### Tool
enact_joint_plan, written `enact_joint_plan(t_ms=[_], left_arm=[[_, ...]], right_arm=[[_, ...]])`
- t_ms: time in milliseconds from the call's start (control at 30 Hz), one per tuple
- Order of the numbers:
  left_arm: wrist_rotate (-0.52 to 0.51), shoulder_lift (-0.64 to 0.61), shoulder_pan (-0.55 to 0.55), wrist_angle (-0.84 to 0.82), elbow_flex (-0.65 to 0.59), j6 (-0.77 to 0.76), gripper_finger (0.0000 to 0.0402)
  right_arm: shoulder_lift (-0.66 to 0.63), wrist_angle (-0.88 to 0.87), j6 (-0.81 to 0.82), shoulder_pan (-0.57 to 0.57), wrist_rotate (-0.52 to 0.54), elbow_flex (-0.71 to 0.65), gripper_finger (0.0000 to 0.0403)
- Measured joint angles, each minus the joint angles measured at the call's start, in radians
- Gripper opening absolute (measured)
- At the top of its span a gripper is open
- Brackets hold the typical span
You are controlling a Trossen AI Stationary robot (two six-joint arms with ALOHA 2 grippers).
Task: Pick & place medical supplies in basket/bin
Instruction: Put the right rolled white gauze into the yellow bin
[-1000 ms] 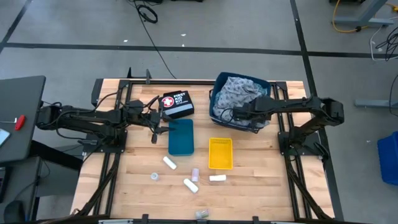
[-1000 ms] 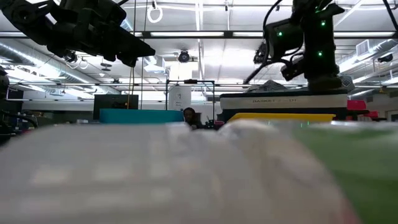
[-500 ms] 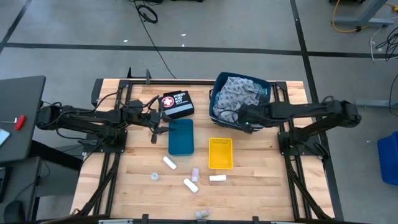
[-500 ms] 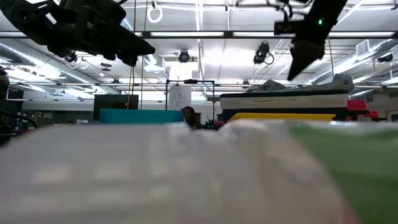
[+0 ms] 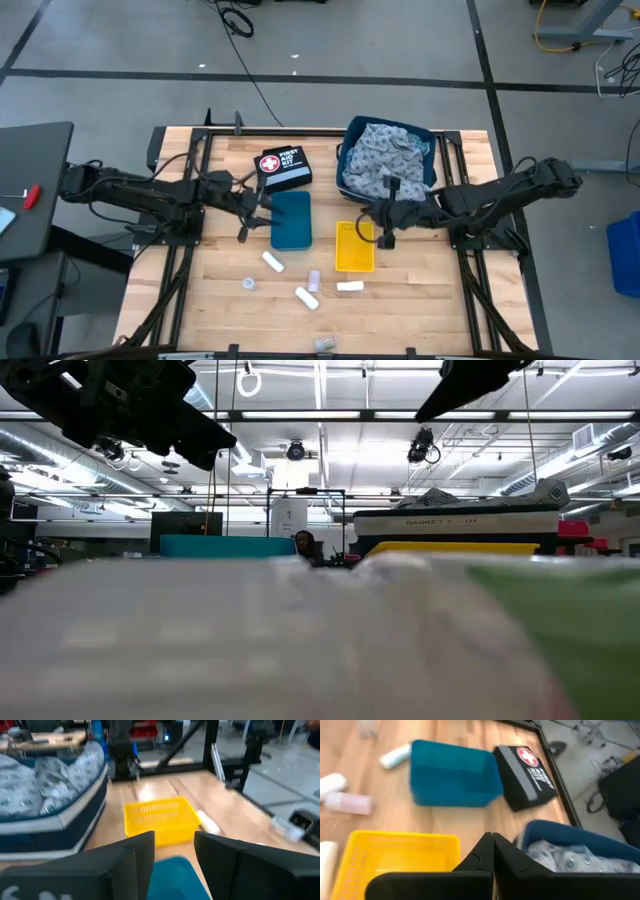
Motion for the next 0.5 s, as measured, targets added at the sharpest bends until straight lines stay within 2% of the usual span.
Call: enact_joint_plan(t_ms=[100,233,400,500], left_arm=[[-0.061,0.000,-0.045,-0.028,0.000,0.007,0.0162],[-0.119,0.000,-0.081,-0.061,0.000,0.007,0.0202],[-0.168,0.000,-0.101,-0.116,0.000,-0.006,0.0260],[-0.170,0.000,-0.116,-0.136,0.000,-0.027,0.0280]], right_arm=[[0.001,0.002,0.016,0.037,0.021,0.000,0.0016],[0.001,-0.008,0.031,0.071,0.030,0.000,0.0051],[0.001,-0.026,0.046,0.092,-0.012,0.000,0.0116],[0.001,-0.025,0.057,0.096,-0.044,0.000,0.0159]])
